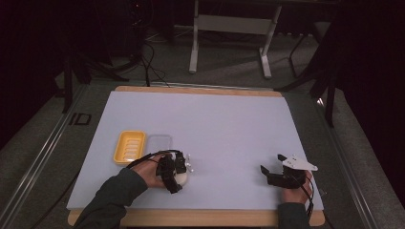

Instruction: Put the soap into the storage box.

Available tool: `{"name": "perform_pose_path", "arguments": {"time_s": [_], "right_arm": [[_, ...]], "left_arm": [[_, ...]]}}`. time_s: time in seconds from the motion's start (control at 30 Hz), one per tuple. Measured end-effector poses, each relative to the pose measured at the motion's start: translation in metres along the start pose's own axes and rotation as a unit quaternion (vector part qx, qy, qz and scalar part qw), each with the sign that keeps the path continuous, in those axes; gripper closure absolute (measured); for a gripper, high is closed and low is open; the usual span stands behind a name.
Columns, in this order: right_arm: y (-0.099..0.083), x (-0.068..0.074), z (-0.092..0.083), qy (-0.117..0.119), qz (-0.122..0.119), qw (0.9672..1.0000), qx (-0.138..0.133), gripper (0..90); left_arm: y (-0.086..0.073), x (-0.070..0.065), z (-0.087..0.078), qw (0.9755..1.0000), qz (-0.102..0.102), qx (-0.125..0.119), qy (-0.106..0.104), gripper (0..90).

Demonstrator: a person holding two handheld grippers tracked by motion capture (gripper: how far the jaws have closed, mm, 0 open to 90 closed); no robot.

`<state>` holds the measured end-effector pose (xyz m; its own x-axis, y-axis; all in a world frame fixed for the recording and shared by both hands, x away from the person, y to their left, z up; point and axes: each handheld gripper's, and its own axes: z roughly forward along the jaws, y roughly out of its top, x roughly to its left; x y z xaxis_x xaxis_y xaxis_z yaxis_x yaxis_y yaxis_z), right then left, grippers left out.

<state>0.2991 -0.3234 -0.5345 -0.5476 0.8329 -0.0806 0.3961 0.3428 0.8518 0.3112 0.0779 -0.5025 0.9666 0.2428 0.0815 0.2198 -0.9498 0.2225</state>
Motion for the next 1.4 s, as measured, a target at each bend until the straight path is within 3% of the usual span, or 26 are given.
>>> {"name": "perform_pose_path", "arguments": {"time_s": [0.43,0.67,1.0,1.4], "right_arm": [[0.000,0.000,0.000,0.000,-0.001,1.0000,0.000,14.8],[0.000,0.000,0.000,0.000,-0.001,1.0000,0.001,14.8],[0.000,0.000,0.000,0.000,-0.001,1.0000,0.000,14.8],[0.000,0.000,0.000,-0.001,0.000,1.0000,0.000,14.8]], "left_arm": [[-0.004,0.005,-0.009,0.9999,-0.009,-0.007,0.006,24.9],[-0.008,0.009,-0.016,0.9996,-0.020,-0.023,0.001,25.0],[-0.011,0.015,-0.027,0.9994,-0.026,-0.021,0.010,25.0],[-0.018,0.028,-0.034,0.9985,-0.047,-0.018,0.022,25.0]]}}
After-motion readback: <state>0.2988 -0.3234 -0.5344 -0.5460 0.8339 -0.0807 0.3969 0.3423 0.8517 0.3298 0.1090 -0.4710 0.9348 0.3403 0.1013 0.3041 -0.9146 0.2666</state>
